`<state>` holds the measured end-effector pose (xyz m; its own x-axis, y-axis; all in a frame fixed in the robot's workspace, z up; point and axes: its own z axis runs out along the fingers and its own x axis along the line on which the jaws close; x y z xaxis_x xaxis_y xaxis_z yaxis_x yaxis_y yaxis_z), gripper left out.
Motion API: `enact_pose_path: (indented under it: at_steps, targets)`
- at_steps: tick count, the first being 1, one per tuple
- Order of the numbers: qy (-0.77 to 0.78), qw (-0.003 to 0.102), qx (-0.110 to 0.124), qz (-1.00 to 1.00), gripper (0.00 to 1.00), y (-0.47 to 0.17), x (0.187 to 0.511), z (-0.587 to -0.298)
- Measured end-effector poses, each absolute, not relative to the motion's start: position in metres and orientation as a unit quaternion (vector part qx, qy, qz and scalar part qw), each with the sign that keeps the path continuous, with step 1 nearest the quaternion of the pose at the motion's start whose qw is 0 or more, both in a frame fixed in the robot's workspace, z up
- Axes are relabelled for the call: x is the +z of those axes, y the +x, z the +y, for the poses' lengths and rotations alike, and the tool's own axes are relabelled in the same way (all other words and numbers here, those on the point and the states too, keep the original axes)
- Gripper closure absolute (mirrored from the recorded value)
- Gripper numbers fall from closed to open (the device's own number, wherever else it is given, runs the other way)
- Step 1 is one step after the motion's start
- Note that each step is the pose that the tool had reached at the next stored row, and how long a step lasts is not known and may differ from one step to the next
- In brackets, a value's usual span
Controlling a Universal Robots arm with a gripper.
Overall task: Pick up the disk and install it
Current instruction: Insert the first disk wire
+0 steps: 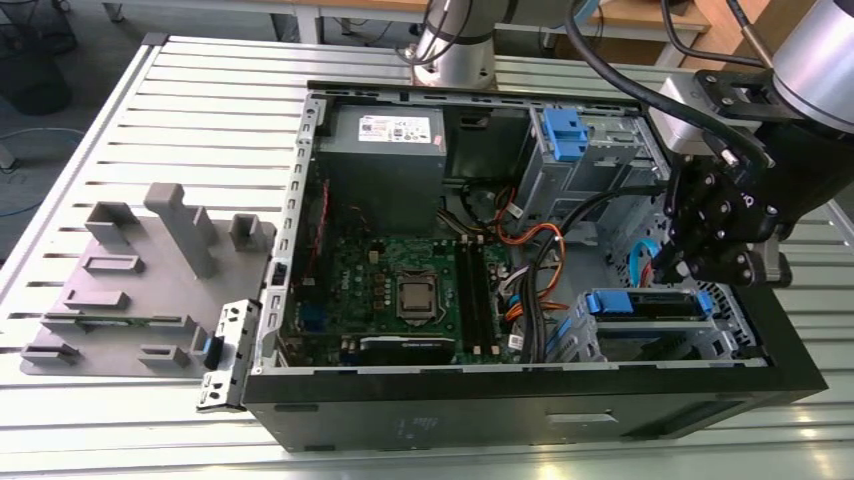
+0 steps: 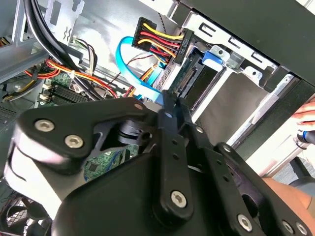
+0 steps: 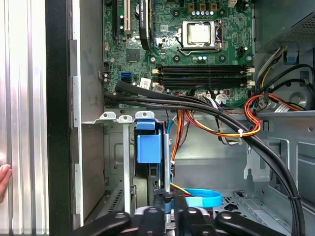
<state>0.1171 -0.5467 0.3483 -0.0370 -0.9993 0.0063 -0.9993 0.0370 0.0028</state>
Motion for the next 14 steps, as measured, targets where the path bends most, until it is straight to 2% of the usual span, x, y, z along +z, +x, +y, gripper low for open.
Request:
enact_pose_path:
  at_steps: [1, 2, 14]
  targets:
    - [0.694, 0.003, 0.001, -0.72, 0.78, 0.1171, 0.3483, -0.5467]
    - [0.694, 0.003, 0.001, -0.72, 0.84, 0.1171, 0.3483, -0.5467]
    - [0.694, 0.003, 0.001, -0.72, 0.84, 0.1164, 0.3479, -0.5467]
